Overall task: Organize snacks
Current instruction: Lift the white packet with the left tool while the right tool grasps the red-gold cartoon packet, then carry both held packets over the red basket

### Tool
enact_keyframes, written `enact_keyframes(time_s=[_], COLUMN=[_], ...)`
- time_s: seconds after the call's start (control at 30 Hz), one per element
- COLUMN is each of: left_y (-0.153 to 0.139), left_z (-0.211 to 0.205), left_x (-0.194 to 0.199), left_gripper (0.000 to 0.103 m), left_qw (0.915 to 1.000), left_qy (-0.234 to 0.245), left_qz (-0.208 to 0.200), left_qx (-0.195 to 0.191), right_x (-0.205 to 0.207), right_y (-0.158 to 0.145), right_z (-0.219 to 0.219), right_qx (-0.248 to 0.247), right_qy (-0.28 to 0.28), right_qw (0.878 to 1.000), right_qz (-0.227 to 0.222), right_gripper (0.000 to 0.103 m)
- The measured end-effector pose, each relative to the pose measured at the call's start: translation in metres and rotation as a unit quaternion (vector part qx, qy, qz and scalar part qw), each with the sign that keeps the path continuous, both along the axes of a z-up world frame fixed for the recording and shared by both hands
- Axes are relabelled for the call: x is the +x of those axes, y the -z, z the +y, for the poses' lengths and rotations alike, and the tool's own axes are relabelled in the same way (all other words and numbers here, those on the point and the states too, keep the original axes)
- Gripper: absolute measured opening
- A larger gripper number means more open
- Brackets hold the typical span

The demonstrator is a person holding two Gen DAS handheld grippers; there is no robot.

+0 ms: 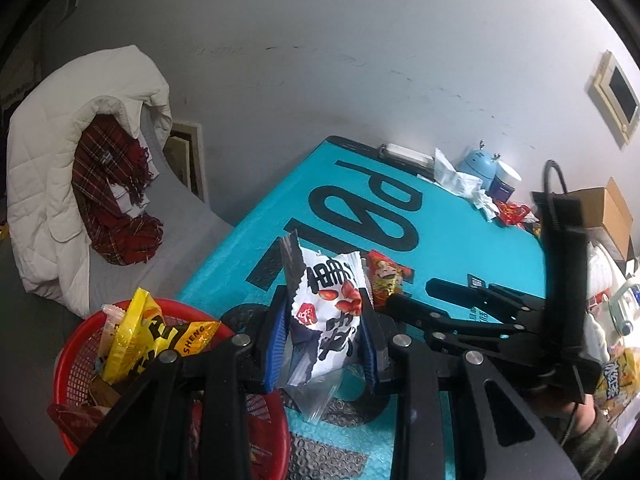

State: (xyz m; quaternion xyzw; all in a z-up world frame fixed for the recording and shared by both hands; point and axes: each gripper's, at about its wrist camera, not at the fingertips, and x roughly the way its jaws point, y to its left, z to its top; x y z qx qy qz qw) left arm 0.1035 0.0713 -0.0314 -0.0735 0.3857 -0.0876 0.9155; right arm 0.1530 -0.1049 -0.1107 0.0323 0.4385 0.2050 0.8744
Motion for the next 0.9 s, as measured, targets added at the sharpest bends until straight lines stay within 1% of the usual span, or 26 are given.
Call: enact_keyframes(time_s=[0.13,0.2,0.27,0.33,0.43,0.63,0.9], left_y=[0.004,0.005,0.006,0.008,0.009,0.005,-0.003], left_z=[-0.001,-0.003,-0.004,-0.005,-0.006,-0.006,-0.009], left_x=[0.004,0.004,0.004,0.005,0.005,0.001,-0.015], left_gripper=[0.031,0.031,0.031,0.031,0.031,0.031,0.031], left_qw=[1.0,1.0,1.0,0.9999,0.9999,0.9999,1.0], left_qy=[-0.001,0.002,0.003,0.005,0.006,0.004,0.008], left_qz=[0.008,0.008,0.009,0.013,0.016,0.011,0.001], left_qx=[0.0,0.001,0.001,0.0,-0.002,0.0,-0.003], right_x=[0.013,0.016,0.02,0.021,0.019,0.009,-0.023], right_y=[0.014,0.019,0.022,0.025,0.025,0.016,-0.007], right_z=[-0.001,-0.004,-0.005,-0.005,-0.006,-0.011,-0.02], right_qx=[0.002,0.016,0.022,0.02,0.021,0.028,0.03], right_qy=[0.007,0.009,0.011,0.011,0.011,0.015,0.023], right_qw=[1.0,1.0,0.999,0.999,0.999,0.999,0.999], right_qz=[0.017,0.023,0.029,0.032,0.029,0.02,0.004], right_gripper=[0.059,0.057,0.05,0.031,0.027,0.026,0.026])
